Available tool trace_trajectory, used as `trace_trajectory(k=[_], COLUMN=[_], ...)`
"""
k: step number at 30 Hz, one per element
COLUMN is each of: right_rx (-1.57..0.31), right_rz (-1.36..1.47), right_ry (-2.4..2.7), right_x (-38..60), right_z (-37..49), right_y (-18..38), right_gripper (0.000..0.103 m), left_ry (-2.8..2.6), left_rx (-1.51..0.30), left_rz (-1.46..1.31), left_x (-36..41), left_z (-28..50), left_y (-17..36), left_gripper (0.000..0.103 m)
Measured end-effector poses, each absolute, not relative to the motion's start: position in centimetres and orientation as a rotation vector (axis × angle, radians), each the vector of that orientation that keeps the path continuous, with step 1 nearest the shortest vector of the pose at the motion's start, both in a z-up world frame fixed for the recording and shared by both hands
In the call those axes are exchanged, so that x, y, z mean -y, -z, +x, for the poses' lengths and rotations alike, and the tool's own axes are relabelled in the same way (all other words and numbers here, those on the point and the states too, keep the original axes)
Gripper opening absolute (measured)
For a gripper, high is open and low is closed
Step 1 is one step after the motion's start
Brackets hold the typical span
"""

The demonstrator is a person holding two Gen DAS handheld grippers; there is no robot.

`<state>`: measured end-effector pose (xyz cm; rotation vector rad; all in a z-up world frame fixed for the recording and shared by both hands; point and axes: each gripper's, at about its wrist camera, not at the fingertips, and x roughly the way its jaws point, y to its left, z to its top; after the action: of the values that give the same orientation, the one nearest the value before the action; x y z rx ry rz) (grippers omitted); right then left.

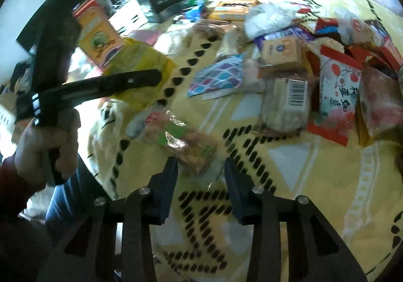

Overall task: Organize snacks
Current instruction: 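Grasp the yellow snack bag with left tool while right grasps the clear peanut packet, then carry the yellow bag and peanut packet over the glass bowl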

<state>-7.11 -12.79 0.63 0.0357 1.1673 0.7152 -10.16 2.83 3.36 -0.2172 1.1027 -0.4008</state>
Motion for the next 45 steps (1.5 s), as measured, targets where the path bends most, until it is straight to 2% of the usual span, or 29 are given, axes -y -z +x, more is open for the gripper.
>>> trace_trajectory(k=[2,3,4,5,6,7,15,19,22,24,30,32,34,39,42,43,45], right_rx=[-1.150,-1.135,-1.116,-1.097,-1.088,-1.073,-1.064,-1.081,-1.077,-1.087,-1.086,-1.095,-1.090,-1.106,-1.103,-1.100,-1.082], right_rz=[-0.049,-0.087,-0.111,-0.131,-0.147,-0.172,-0.394,-0.385,-0.272,-0.139,0.063,0.079,0.075,0.053,0.015,0.020,0.041], right_ry=[-0.712,-0.711,-0.709,-0.725,-0.745,-0.764,-0.935,-0.896,-0.801,-0.729,-0.575,-0.557,-0.542,-0.545,-0.544,-0.540,-0.518], right_x=[12.4,12.3,12.4,12.5,12.4,12.4,6.8,6.2,7.4,9.1,12.1,12.1,11.8,11.2,10.8,10.9,11.2], right_z=[-7.4,-7.5,-7.7,-7.6,-7.5,-7.4,-6.3,-6.2,-6.1,-5.9,-7.3,-7.9,-8.2,-7.9,-7.9,-7.9,-7.9], right_y=[-1.1,-1.4,-1.7,-2.2,-2.4,-2.7,-0.8,0.9,0.6,0.3,0.1,-0.2,-0.2,0.1,0.5,0.6,0.6], right_gripper=[0.044,0.052,0.052,0.055,0.063,0.067,0.067,0.067,0.046,0.042,0.041,0.041,0.042,0.047,0.047,0.046,0.039], left_ry=[0.406,0.396,0.382,0.374,0.370,0.364,0.270,0.203,0.215,0.209,0.101,0.077,0.055,0.042,0.057,0.063,0.098], left_rx=[-1.156,-1.154,-1.149,-1.140,-1.128,-1.115,-1.060,-1.040,-1.031,-1.028,-1.062,-1.076,-1.069,-1.061,-1.056,-1.055,-1.038], left_rz=[-0.200,-0.179,-0.157,-0.125,-0.102,-0.091,-0.214,-0.237,-0.224,-0.220,-0.197,-0.174,-0.114,-0.013,-0.019,-0.023,-0.036], left_x=[-2.8,-2.9,-2.9,-2.9,-3.0,-3.1,-6.6,-7.8,-7.0,-6.3,-4.7,-4.2,-3.6,-2.7,-3.1,-3.3,-3.4], left_z=[-10.8,-11.4,-11.8,-12.4,-12.9,-13.4,-16.0,-17.6,-17.4,-16.4,-12.7,-11.8,-11.3,-11.7,-12.2,-12.4,-12.7], left_y=[-2.7,-2.8,-3.0,-3.3,-3.7,-4.0,-5.4,-5.7,-5.9,-5.6,-3.3,-2.5,-2.0,-1.4,-1.5,-1.7,-2.5], left_gripper=[0.027,0.031,0.047,0.056,0.074,0.080,0.080,0.080,0.081,0.081,0.083,0.084,0.090,0.090,0.085,0.075,0.075])
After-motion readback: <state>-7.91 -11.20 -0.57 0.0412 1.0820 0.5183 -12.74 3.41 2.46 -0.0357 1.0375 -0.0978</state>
